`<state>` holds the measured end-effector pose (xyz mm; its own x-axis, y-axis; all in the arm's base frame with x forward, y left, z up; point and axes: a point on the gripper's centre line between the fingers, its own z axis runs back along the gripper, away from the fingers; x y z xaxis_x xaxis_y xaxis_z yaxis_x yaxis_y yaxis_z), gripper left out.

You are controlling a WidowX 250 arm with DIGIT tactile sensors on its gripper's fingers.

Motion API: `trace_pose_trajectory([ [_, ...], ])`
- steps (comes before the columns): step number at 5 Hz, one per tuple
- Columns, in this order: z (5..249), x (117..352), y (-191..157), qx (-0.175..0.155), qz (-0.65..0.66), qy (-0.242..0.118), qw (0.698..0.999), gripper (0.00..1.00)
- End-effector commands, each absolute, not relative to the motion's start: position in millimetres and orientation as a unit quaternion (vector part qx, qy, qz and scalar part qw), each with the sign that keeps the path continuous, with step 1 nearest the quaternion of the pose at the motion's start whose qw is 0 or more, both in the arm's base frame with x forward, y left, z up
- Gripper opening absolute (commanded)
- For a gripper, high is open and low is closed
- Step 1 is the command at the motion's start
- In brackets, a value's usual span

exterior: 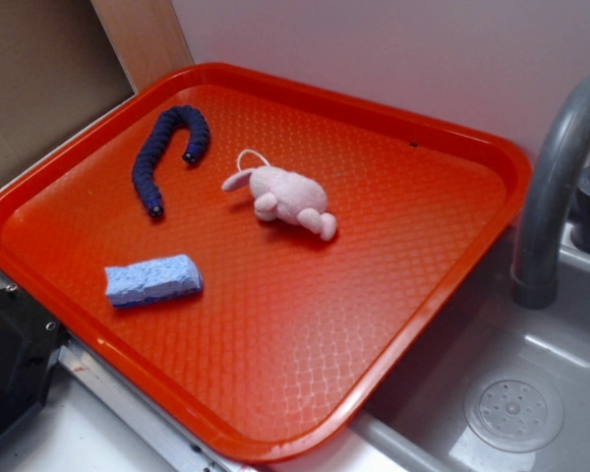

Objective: Grab the pink bunny.

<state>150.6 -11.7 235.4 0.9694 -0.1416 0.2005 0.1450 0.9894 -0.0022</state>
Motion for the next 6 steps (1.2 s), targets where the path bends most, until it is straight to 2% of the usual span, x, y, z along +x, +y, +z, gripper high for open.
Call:
trace_pose_trajectory([
  [1, 200.7, 218.4, -16.6, 0.02, -0.284, -0.124, 0.951, 1.0],
  [2, 179.6, 246.8, -32.1, 0.002, -0.399, -0.145, 0.906, 1.0],
  [3, 155.5, 262.4, -44.7, -0.022, -0.508, -0.145, 0.849, 1.0],
  [4, 135.0, 271.3, -47.0, -0.013, -0.559, -0.126, 0.819, 1.0],
  [5, 117.8, 275.5, -45.2, -0.035, -0.59, -0.118, 0.798, 1.0],
  [6, 95.2, 276.6, -47.4, -0.034, -0.613, -0.094, 0.784, 1.0],
])
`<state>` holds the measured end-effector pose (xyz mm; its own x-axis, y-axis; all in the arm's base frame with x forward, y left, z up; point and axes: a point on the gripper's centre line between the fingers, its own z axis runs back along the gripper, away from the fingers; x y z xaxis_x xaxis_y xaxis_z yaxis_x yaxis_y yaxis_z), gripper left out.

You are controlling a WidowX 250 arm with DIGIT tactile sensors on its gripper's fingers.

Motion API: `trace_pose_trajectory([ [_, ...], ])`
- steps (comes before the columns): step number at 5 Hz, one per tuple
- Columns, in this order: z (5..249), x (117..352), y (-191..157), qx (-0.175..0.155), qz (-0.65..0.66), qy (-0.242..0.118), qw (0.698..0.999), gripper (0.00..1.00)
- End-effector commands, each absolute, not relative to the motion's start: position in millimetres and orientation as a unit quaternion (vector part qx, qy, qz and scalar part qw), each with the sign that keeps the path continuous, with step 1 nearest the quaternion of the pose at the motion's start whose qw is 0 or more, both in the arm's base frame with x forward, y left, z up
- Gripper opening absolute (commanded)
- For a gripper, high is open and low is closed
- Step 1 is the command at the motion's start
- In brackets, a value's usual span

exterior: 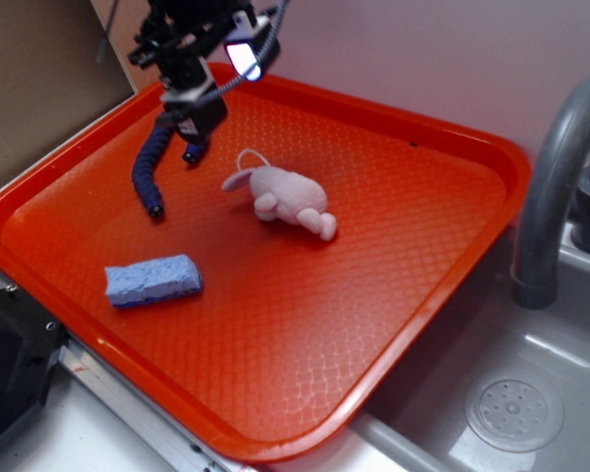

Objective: Grab the pink bunny.

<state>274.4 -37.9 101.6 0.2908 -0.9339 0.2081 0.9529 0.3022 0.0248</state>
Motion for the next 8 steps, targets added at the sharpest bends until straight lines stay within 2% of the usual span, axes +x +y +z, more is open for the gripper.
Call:
trace_pose_trajectory([
  [1, 81.8, 276.5, -49.1, -0.028, -0.619, -0.075, 0.781, 1.0],
  [2, 67.0, 270.2, -56.3, -0.028, -0.649, -0.058, 0.759, 1.0],
  [3, 62.4, 255.7, -68.6, -0.027, -0.684, -0.051, 0.727, 1.0],
  [4, 53.1, 252.2, -69.5, -0.036, -0.683, -0.035, 0.729, 1.0],
  [6, 32.1, 251.8, -77.6, 0.0, -0.667, 0.012, 0.745, 1.0],
  [7, 26.2, 248.2, -82.8, 0.003, -0.669, 0.019, 0.743, 0.16],
  [8, 27.6, 247.1, -83.8, 0.008, -0.656, 0.015, 0.754, 0.0],
])
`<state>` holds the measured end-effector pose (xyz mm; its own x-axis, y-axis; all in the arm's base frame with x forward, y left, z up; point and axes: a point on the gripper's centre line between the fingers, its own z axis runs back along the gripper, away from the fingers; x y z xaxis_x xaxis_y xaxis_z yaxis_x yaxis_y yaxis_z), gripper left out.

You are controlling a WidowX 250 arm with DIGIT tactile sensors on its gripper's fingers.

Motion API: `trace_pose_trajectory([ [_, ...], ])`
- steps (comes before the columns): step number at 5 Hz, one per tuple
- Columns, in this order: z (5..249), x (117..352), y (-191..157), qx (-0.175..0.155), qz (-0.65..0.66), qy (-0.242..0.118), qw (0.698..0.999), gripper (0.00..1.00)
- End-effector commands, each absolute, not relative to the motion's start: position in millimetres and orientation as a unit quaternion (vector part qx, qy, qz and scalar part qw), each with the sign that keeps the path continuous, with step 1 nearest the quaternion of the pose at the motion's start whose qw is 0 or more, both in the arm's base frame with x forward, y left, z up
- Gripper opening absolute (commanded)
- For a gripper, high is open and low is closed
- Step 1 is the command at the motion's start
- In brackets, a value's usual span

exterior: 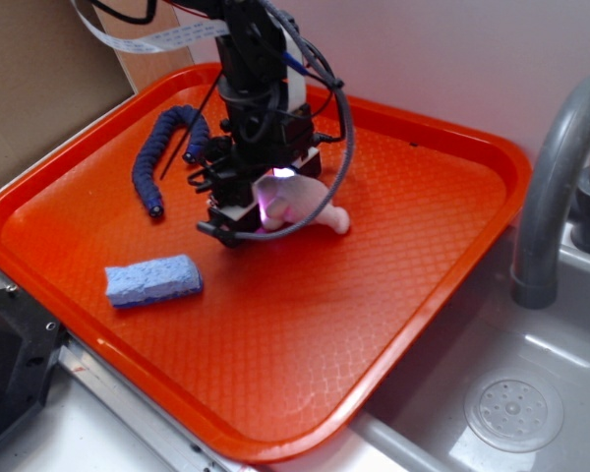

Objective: Grab the pink bunny.

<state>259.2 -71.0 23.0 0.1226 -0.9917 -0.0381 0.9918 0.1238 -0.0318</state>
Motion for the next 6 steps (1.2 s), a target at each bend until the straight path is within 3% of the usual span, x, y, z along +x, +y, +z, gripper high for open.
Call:
trace_pose_trajectory([
  [1, 40.6, 251.6, -74.0, 0.008, -0.617, 0.001, 0.787, 0.0],
  [2, 89.9, 262.7, -37.6, 0.036, -0.513, -0.035, 0.857, 0.0],
  [3, 135.5, 267.1, -5.3, 0.059, -0.402, -0.026, 0.913, 0.0],
  [4, 169.2, 252.9, 26.2, 0.044, -0.284, -0.047, 0.957, 0.0],
  [5, 195.9, 233.4, 43.9, 0.007, -0.16, -0.064, 0.985, 0.0],
  [6, 202.1, 224.7, 29.2, 0.013, -0.035, -0.091, 0.995, 0.0],
])
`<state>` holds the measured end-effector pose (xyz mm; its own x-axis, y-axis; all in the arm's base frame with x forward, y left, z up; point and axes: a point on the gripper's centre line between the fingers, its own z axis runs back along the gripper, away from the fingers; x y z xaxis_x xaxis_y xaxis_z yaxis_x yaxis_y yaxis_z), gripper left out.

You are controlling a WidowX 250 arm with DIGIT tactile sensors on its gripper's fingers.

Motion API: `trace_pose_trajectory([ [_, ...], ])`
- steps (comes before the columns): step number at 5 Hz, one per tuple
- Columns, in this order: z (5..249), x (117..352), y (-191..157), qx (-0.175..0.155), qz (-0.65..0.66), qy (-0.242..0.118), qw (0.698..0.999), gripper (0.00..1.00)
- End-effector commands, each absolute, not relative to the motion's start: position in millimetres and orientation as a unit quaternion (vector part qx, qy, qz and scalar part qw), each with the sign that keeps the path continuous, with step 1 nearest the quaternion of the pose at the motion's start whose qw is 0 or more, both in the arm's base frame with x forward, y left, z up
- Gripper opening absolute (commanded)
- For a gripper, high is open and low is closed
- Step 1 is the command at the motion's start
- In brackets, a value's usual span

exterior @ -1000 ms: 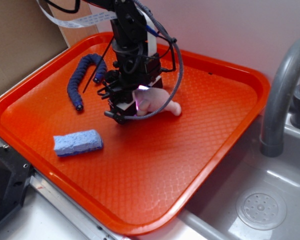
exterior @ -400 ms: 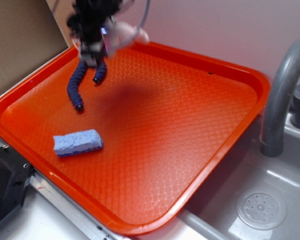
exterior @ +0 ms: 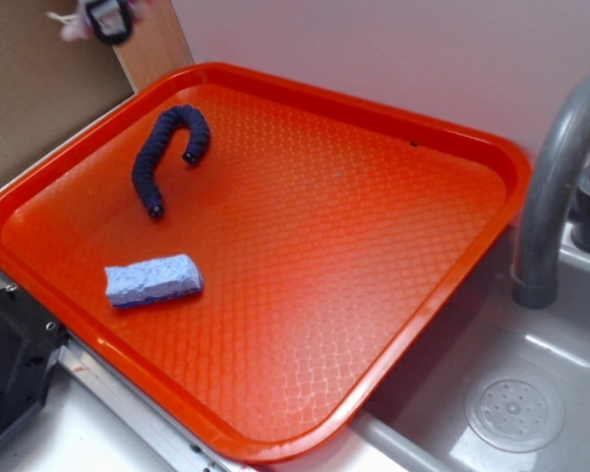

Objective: Grab the pink bunny.

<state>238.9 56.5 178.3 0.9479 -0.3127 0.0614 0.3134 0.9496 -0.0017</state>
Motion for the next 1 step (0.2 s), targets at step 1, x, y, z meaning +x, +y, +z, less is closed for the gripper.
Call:
trace_pose_trajectory([
  [1, 192.1, 237.5, 27.7, 0.011, -0.001, -0.073, 0.997, 0.0],
])
